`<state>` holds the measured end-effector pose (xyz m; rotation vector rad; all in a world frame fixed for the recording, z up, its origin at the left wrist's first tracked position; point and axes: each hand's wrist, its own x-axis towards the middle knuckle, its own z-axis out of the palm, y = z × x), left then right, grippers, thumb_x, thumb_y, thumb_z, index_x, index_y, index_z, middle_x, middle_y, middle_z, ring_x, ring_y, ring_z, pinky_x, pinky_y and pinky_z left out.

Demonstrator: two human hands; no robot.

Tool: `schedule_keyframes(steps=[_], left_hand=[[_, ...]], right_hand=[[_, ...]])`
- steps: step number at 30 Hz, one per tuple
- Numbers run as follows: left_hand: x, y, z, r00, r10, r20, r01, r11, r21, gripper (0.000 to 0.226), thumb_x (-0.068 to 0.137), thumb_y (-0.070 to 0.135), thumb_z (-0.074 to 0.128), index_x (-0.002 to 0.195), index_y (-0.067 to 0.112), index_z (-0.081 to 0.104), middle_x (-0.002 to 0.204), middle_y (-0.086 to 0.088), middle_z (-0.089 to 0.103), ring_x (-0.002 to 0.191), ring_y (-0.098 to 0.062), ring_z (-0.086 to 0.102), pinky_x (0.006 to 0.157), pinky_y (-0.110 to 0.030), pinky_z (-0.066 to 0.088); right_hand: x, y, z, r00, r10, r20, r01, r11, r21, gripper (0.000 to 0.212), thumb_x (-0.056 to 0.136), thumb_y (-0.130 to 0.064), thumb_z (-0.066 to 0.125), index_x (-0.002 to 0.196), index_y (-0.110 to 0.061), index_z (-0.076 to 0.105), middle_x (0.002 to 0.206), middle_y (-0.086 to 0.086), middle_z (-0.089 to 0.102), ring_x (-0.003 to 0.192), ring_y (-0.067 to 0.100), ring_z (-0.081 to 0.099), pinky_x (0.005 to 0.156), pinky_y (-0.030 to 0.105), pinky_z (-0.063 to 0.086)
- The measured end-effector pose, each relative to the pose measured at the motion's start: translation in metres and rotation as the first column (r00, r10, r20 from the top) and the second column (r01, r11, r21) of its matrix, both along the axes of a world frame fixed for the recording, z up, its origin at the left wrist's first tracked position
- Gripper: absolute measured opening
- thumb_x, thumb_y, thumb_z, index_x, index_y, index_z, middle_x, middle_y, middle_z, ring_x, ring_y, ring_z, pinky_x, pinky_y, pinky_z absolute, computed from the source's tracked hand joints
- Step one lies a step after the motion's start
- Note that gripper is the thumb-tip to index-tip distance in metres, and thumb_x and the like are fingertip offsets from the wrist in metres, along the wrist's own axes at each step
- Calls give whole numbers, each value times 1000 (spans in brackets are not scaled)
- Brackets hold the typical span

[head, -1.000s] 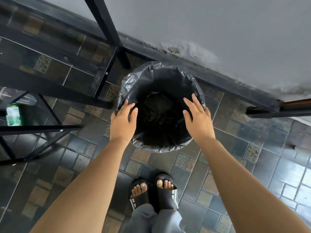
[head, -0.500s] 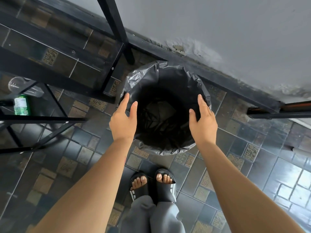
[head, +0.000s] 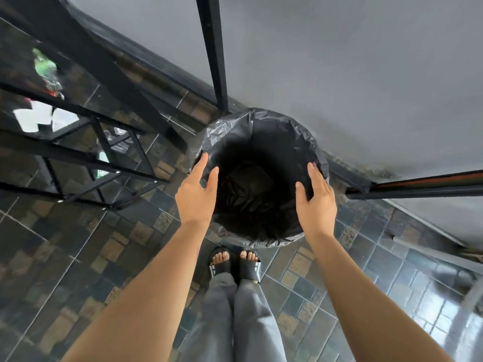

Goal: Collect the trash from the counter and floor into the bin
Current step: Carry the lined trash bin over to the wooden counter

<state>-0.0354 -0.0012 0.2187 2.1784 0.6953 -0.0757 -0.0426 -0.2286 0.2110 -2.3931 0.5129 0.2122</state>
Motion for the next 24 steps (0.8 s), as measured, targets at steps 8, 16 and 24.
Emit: schedule_keyframes(steps=[8, 16, 24], left_hand=[[-38, 23, 132, 995, 98, 16, -98, 995, 11, 42, 97, 39, 55, 139, 34, 53, 65, 25, 49, 63, -2, 56, 102, -32, 42], [-101, 68, 222, 978, 207, 39, -208, 978, 25, 41, 97, 43, 52, 138, 36, 52, 71, 19, 54, 62, -1, 55, 91, -28, 43], [-177, 149, 261, 931, 346, 115, -353, 935, 46, 43, 98, 45, 50, 138, 29, 54, 120, 2, 68, 101, -15, 63, 99, -33, 43]], right_hand=[[-16, 27, 125, 994, 97, 49, -99, 994, 46, 50, 101, -28, 49, 149, -34, 37, 152, -18, 40, 144, 19, 30, 114, 44, 34], [-45, 68, 211, 958, 255, 132, -262, 964, 43, 51, 101, -20, 48, 149, -33, 39, 152, -19, 38, 142, 17, 33, 115, 40, 35], [-79, 164, 257, 889, 404, 215, -421, 906, 38, 53, 98, -16, 48, 145, -39, 41, 148, -13, 46, 113, 34, 62, 90, 51, 55]])
